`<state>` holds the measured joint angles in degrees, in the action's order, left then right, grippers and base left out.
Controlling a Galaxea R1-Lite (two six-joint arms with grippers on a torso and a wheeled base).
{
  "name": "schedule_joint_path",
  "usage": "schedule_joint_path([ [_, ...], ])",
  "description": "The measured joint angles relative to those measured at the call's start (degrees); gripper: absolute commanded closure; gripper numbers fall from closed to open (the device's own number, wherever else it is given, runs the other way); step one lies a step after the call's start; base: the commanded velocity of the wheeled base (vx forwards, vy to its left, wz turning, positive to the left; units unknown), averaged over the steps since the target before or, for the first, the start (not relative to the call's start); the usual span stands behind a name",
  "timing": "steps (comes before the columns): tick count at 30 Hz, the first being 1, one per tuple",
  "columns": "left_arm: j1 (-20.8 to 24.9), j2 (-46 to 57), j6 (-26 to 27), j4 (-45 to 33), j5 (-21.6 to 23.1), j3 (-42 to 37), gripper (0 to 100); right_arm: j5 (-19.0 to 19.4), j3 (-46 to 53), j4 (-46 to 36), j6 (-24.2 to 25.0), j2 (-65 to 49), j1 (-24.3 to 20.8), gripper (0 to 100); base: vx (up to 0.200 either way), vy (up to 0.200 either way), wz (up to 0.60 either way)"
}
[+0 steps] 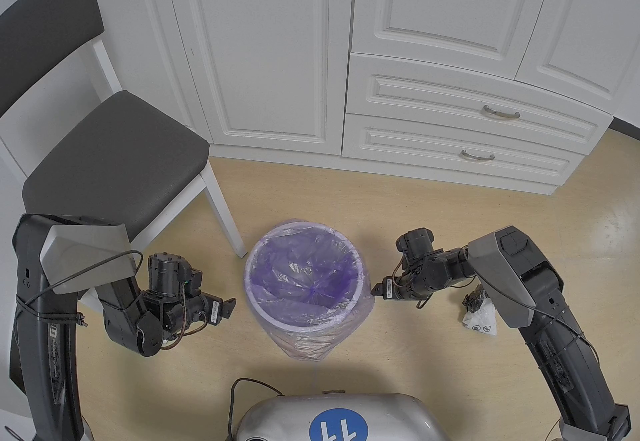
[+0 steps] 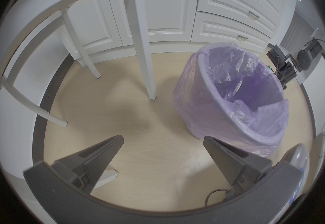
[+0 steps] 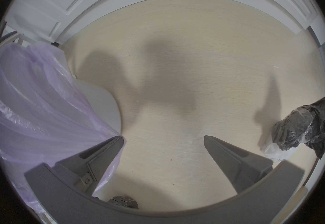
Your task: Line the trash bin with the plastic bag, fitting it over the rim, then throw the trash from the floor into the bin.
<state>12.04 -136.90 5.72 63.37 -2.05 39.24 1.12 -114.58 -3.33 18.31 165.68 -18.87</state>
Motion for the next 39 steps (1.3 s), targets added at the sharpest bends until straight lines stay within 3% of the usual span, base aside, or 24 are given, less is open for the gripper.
schedule_joint_path([
  [8, 0.88, 1.29, 1.01, 1.55, -1.18, -2.62, 0, -4.64, 0.00, -1.10, 2.46, -0.38, -0.06, 0, 0.000, 0.000, 0.00],
  [16, 2.26, 1.73, 1.10, 9.33, -4.86, -6.64, 0, -3.90, 4.63, 2.18, 3.77, -3.77, 0.51, 0, 0.000, 0.000, 0.00],
  [25, 4.85, 1.27, 1.80, 11.59, -7.17, -10.78, 0, -3.00, 15.63, 10.33, 3.33, -9.86, 1.51, 0, 0.000, 0.000, 0.00],
  [31, 6.80, 1.38, 2.62, 16.62, -7.78, -14.54, 0, -2.16, 23.70, 17.31, -0.37, -15.43, 2.41, 0, 0.000, 0.000, 0.00],
  [39, 9.81, 3.02, 2.82, 22.93, -6.68, -18.85, 0, -2.78, 39.45, 22.83, -12.32, -28.92, 3.96, 0, 0.000, 0.000, 0.00],
])
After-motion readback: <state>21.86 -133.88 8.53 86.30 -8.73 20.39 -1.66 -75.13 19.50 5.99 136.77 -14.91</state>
